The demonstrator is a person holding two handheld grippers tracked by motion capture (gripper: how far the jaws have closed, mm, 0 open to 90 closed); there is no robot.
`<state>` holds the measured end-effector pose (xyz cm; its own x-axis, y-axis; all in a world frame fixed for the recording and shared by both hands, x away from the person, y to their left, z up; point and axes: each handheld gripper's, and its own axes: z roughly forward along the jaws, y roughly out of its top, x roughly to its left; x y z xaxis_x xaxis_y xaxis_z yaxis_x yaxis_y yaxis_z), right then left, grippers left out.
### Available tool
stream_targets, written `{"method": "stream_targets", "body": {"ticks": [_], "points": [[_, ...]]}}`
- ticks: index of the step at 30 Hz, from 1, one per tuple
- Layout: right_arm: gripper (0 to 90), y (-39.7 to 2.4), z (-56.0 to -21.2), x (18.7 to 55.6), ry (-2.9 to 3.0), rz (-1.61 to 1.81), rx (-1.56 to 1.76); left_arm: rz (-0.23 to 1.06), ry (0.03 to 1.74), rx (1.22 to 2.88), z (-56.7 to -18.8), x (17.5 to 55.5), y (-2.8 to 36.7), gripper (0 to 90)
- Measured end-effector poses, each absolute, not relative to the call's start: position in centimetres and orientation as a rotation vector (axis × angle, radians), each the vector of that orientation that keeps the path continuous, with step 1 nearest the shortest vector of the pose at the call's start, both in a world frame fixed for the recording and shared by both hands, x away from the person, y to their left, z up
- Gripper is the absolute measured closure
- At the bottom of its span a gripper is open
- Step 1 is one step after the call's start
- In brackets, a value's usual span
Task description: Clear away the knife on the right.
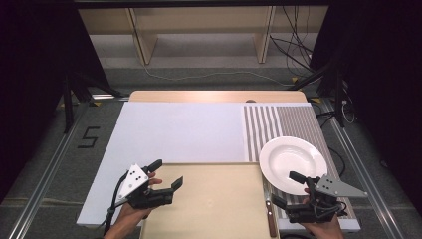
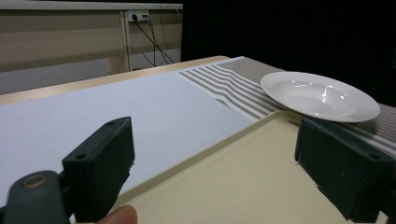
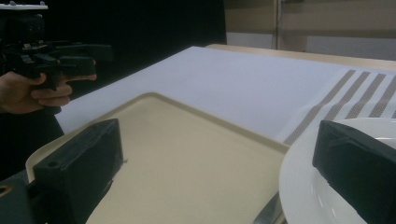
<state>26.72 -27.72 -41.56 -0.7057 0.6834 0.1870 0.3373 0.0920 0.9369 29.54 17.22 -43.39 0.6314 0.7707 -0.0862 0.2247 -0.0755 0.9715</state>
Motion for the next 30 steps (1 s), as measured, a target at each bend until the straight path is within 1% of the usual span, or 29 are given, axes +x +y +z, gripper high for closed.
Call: {"method": "stream_targets", "body": {"ticks": [7, 17, 30], "points": [[2.5, -28.26, -41.48, 26.38, 2.051, 1.635, 1.028, 0.548, 0.841, 1.623, -43.45, 29.54, 17.21, 11.9], [2.6, -28.75, -41.23, 26.8, 2.021, 1.623, 1.053, 0.552, 0.842, 1.625, -43.48, 29.61, 17.24, 11.9], [2.7, -28.26, -41.28, 26.86, 2.053, 1.602, 1.031, 0.552, 0.842, 1.625, -43.5, 29.63, 17.24, 11.9]]}}
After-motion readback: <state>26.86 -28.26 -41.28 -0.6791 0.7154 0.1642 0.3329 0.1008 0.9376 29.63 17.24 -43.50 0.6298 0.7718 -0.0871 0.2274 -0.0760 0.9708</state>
